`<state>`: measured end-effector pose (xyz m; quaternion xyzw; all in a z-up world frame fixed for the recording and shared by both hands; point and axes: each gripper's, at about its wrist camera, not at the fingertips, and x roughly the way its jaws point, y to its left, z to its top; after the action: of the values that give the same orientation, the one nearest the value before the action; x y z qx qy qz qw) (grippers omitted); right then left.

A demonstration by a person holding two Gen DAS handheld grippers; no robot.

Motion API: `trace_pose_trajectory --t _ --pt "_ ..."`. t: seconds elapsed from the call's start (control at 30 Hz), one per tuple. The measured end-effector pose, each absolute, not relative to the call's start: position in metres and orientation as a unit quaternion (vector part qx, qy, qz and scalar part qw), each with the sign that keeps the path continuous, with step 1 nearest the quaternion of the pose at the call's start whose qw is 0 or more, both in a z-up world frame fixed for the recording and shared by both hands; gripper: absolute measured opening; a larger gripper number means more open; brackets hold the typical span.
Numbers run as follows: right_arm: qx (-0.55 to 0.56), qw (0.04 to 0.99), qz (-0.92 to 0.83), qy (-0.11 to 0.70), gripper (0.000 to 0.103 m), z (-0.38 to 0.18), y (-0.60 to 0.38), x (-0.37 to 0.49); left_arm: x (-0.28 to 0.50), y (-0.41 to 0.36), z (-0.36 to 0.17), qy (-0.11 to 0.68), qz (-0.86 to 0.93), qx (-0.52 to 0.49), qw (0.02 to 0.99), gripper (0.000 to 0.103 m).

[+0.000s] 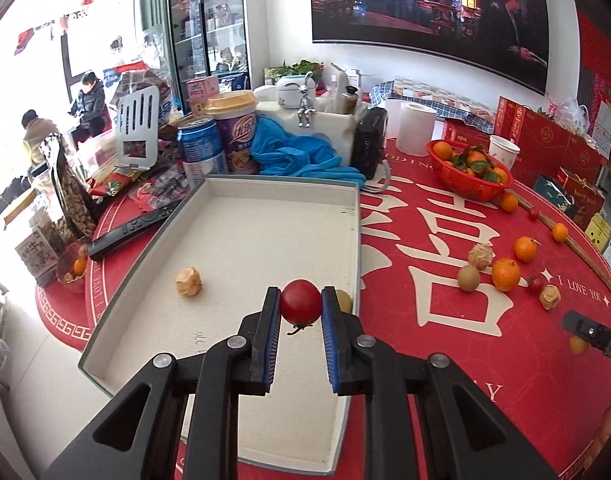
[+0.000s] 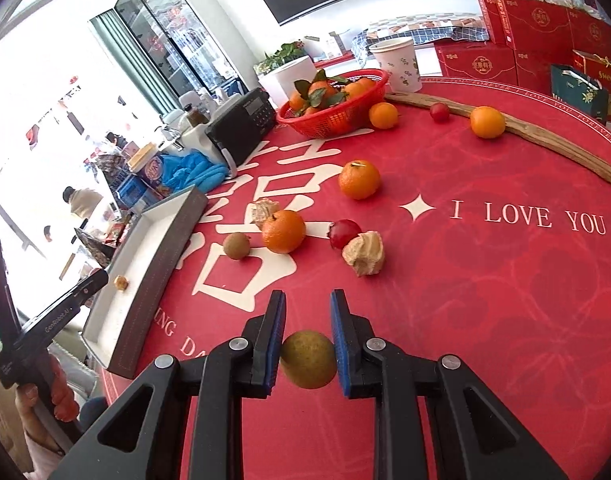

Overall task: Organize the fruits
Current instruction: 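Carry the cherry tomato with the right gripper into the tray and release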

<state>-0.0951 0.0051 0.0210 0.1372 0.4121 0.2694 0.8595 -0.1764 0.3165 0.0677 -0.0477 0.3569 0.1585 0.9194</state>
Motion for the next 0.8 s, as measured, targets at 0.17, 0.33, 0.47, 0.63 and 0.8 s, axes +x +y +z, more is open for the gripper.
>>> trace_pose_trajectory --t 0.17,0.33,0.47,0.63,0.8 --pt "0.159 0.839 0.301 0.425 0.024 0.017 0.012 -0.093 -0.183 0.331 0.056 0.370 0.160 -0.065 0.913 0.022" --pt "0.155 0.834 0.294 0.441 0.024 0.017 0.024 -0.090 -0.184 0.344 0.054 0.368 0.161 -0.075 0.913 0.022" --pt "0.146 0.828 0.302 0.449 0.024 0.023 0.044 -0.087 -0.184 0.351 0.054 0.362 0.162 -0.078 0.915 0.022" --pt "0.126 0.822 0.323 0.451 0.024 0.039 0.081 -0.080 -0.184 0.361 0.050 0.359 0.165 -0.082 0.915 0.022" --pt "0.091 0.815 0.350 0.453 0.024 0.054 0.135 -0.077 -0.183 0.372 0.044 0.362 0.169 -0.092 0.912 0.022"
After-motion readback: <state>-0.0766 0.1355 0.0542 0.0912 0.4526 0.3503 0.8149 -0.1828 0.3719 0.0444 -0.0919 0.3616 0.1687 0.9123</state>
